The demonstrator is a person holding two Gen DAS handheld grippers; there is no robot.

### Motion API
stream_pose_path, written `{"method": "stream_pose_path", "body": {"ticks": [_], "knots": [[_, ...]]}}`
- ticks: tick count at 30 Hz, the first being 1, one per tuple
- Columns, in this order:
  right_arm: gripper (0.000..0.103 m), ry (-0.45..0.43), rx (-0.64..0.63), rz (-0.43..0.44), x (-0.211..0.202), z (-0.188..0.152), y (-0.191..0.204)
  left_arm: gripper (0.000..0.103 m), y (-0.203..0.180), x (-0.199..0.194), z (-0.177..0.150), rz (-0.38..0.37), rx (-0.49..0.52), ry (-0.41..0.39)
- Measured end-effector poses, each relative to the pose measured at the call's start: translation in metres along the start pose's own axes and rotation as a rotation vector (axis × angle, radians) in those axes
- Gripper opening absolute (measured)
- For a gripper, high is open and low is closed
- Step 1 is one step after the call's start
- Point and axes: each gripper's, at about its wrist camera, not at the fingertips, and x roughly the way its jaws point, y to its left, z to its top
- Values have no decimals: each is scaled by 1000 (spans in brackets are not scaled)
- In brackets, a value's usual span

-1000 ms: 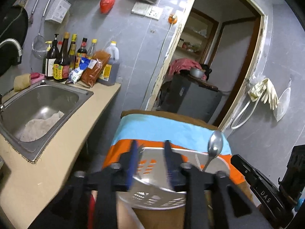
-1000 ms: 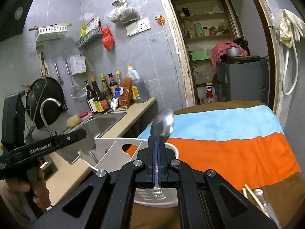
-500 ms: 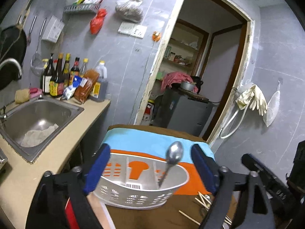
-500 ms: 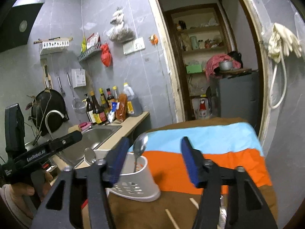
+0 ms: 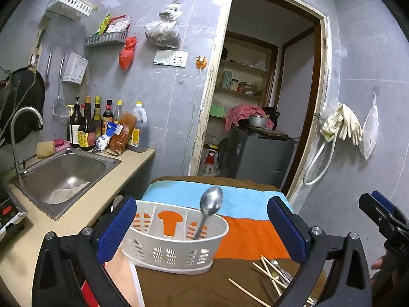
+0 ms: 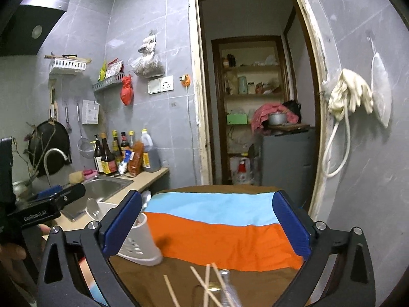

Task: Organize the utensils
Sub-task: 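Move both grippers back down to the remaining utensils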

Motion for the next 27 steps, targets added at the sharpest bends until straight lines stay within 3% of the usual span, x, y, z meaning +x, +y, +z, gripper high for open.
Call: {"method": "stream_pose_path", "body": {"ticks": [5, 12, 20, 27], "knots": [[100, -1, -27, -9, -9, -1, -15, 103, -17, -2, -16, 9, 1, 16], [101, 45, -30, -10, -4, -18, -37, 103, -37, 1, -48, 82, 20, 43], [100, 245, 34, -29, 29, -64, -76, 103, -45, 23, -74, 100, 17, 187], [97, 452, 41, 25, 72, -106, -96, 103, -48, 52, -102, 82, -18, 351]]}}
